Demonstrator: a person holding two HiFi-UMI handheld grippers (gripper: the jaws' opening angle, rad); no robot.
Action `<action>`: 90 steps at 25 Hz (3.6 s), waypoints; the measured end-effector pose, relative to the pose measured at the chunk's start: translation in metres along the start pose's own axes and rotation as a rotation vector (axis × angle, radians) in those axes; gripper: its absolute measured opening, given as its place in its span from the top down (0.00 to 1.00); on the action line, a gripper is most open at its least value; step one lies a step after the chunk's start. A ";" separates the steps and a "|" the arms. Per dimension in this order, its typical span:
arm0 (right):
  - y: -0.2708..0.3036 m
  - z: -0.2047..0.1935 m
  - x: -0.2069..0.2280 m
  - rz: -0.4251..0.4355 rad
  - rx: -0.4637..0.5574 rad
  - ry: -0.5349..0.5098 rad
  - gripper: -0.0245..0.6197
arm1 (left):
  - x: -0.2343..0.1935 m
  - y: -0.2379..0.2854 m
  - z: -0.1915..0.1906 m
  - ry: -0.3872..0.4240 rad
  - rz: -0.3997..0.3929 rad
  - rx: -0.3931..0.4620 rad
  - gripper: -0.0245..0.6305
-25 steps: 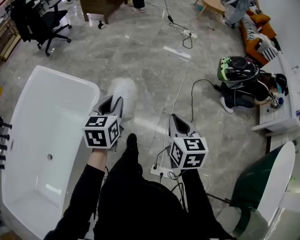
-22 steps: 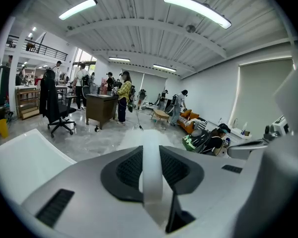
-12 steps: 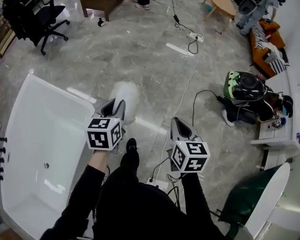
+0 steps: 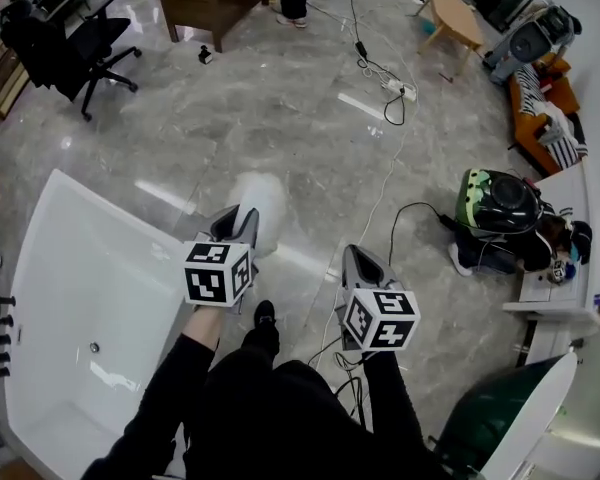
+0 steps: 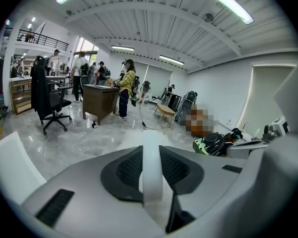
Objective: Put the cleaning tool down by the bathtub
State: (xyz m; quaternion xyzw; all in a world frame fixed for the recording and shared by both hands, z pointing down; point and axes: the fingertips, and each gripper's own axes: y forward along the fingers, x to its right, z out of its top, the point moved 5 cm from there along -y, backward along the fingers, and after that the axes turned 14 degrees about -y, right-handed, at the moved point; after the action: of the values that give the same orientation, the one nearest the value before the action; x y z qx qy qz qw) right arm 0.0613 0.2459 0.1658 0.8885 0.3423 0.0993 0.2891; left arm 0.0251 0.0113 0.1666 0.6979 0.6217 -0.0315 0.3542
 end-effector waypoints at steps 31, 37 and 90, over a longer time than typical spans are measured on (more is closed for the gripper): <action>0.206 0.070 0.046 0.489 -0.092 -0.393 0.96 | -0.056 0.095 -0.033 -0.365 0.459 0.180 0.81; 0.255 0.051 0.049 0.637 -0.145 -0.496 0.96 | -0.070 0.122 -0.057 -0.449 0.601 0.247 0.81; 0.717 -0.233 -0.131 0.892 -0.005 -0.709 0.96 | -0.555 0.365 -0.403 -0.527 0.913 0.314 0.81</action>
State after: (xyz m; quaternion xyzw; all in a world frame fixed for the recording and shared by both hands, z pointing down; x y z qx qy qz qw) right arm 0.2715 -0.1662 0.7753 0.9253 -0.1843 -0.0917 0.3184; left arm 0.0657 -0.2339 0.9028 0.9096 0.1339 -0.1409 0.3672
